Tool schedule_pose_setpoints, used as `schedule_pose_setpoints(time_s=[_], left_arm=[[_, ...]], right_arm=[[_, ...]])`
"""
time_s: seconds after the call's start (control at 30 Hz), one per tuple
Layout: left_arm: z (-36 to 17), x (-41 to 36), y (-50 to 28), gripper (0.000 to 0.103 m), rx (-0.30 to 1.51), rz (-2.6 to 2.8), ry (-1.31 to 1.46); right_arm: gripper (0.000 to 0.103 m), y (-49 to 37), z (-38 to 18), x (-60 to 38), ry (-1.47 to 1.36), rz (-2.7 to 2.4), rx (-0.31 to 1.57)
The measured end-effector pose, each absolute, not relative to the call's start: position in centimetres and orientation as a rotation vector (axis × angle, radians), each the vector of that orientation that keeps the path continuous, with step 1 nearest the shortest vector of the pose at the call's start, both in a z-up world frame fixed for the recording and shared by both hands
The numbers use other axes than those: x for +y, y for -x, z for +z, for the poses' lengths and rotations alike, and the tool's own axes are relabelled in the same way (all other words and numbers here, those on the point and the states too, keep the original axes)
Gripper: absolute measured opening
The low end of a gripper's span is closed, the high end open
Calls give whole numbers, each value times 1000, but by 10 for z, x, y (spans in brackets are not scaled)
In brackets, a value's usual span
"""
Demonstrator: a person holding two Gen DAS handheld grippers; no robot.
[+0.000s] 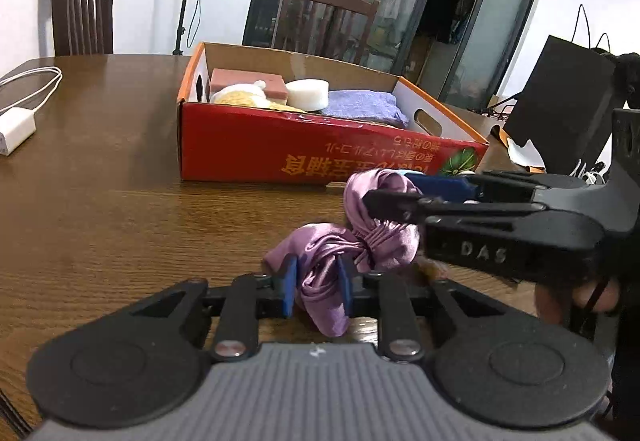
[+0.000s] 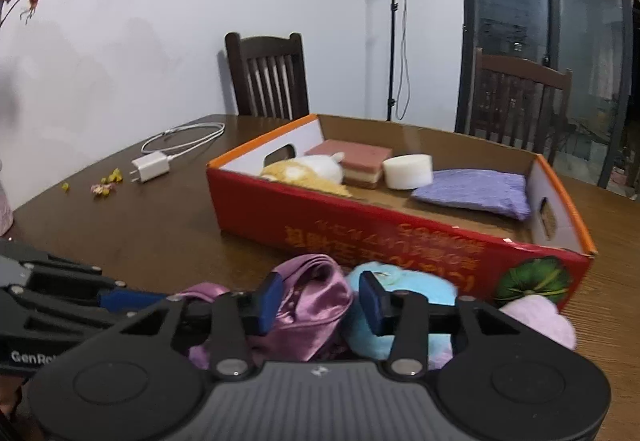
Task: Organize soft objects
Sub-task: 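Close both grippers on the purple satin bow and lift it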
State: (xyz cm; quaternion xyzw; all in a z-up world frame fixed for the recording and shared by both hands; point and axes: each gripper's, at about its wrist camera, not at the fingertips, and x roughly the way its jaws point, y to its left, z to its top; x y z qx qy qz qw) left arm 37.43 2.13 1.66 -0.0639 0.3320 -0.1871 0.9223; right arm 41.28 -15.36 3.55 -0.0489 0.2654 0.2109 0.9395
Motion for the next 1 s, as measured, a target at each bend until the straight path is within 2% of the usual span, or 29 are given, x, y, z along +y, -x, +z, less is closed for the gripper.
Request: schedule_pose_setpoints(time_s=[0.1,0.23,0.27,0.37,0.47,0.73,0.83,0.87,0.97,1.0], left_arm=[[17,20,-373,18,674,-389,130],[29,21,-368,14,681,-356,159],[38,22,-360,12,655,-370,168],[68,23,-330,6,562,-417,185],[83,16,-291,6,497,-488,193],[38,-24,-240,7,615,-538,125],[39,-23,-234,10,590,-479,114],[42,-20,-235,15,570,-446,122],[47,-12,-243,47,542,-350,123],[46,-13,-247,50,543,-325,116]], right_arm=[[30,-413,30,-144,125,457,566],[11,-405,35,-144,102,459,562],[9,-399,42,-147,83,459,548],[8,-370,67,-160,52,458,474],[8,-326,86,-185,-14,496,430],[8,-245,47,-223,-101,452,566],[15,-237,44,-234,-132,429,554],[18,-238,47,-236,-138,423,541],[23,-256,56,-237,-162,441,499],[25,-266,59,-236,-178,457,486]])
